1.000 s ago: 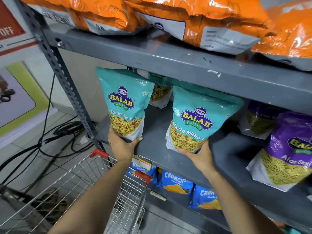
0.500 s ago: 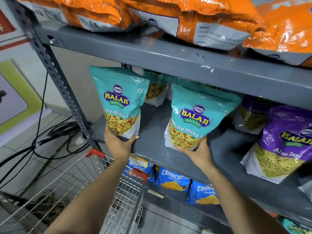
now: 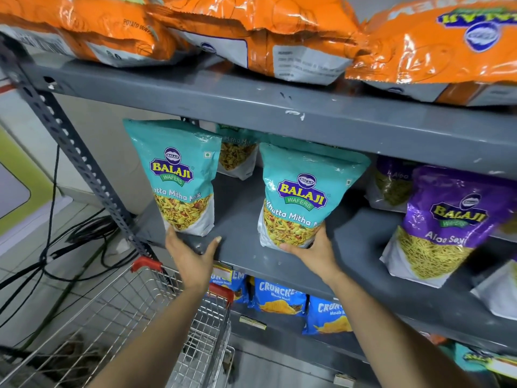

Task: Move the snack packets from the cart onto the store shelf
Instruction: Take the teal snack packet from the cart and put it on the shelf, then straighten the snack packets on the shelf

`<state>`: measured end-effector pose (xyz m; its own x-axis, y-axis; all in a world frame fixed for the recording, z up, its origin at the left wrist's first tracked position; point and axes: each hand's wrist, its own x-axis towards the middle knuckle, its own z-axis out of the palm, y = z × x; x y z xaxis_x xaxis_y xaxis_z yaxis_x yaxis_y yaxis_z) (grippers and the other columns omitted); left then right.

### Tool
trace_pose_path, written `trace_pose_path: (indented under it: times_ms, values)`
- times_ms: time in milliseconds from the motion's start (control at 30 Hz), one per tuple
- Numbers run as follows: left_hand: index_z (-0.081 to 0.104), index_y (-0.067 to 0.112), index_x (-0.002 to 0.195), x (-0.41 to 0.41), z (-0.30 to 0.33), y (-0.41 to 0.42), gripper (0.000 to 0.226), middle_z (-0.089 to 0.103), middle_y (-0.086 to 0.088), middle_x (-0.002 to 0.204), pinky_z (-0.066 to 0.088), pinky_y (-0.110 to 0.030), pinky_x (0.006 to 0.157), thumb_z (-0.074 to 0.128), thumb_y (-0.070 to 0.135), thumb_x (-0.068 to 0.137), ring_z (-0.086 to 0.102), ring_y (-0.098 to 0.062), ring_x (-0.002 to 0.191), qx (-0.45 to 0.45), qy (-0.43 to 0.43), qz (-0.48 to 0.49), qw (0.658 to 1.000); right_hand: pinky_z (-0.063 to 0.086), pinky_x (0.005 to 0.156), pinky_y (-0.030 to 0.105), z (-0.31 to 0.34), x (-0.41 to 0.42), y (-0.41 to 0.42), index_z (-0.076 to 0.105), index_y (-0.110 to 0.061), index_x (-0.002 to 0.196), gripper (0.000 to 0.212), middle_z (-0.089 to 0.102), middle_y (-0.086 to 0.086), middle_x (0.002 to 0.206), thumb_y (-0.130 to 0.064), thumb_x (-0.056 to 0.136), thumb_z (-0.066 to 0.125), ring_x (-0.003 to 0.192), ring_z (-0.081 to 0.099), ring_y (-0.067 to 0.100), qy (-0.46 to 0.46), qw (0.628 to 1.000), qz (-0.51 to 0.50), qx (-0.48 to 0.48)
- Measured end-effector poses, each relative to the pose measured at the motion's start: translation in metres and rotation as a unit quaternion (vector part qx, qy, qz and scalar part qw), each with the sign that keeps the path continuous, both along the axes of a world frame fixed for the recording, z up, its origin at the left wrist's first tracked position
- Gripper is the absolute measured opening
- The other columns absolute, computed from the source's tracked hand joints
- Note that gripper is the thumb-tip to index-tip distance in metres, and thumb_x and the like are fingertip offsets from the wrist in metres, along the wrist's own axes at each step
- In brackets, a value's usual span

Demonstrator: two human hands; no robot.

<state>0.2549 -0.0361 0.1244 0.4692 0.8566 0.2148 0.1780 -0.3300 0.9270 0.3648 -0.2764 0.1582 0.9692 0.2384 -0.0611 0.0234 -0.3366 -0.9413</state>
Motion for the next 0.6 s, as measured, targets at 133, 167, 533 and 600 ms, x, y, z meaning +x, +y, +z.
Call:
trace_pose_path:
  times_ms: [133,167,533,600]
  values:
    - [0.032,0.006,0.144,-0.001,-0.002,-0.021,0.096,0.038,-0.015,0.143,0.034,-0.050,0.116,0.086,0.032,0.070,0.039,-0.032,0.137,0.001,0.022,-0.024,0.999,0.048,0.092,0.026,-0.003,-0.002,-0.006,0.034,-0.029,0.135,0.102,0.058,-0.008,0.127,-0.033,0.053,0.093,0.119,0.055,0.013,0.005,1.000,-0.006,-0.006]
    - [0.034,0.005,0.143,-0.001,0.000,-0.027,0.091,0.039,-0.016,0.143,0.035,-0.049,0.115,0.085,0.032,0.072,0.039,-0.032,0.136,0.004,0.028,-0.030,0.999,0.048,0.092,0.026,-0.003,-0.003,-0.006,0.034,-0.029,0.135,0.102,0.058,-0.008,0.127,-0.033,0.053,0.093,0.119,0.055,0.014,0.006,1.000,-0.007,-0.006]
    - [0.067,0.009,0.084,-0.003,0.014,-0.131,0.014,0.060,0.001,0.089,0.050,-0.027,0.076,0.056,0.002,0.081,0.060,-0.012,0.085,0.116,-0.018,-0.230,0.966,0.050,0.097,0.032,-0.015,-0.047,-0.098,0.062,-0.023,0.116,0.045,0.063,-0.005,0.117,-0.022,0.075,0.081,0.109,0.061,0.010,-0.049,0.987,-0.123,0.088]
    - [0.072,0.009,0.086,0.004,0.014,-0.167,0.020,0.065,0.002,0.091,0.047,-0.014,0.078,0.056,-0.002,0.079,0.061,-0.001,0.088,0.118,-0.025,-0.319,0.940,0.056,0.075,0.034,-0.020,-0.068,-0.147,0.069,-0.022,0.083,0.022,0.067,-0.008,0.083,-0.043,0.080,0.071,0.076,0.065,0.004,-0.119,0.972,-0.196,0.046]
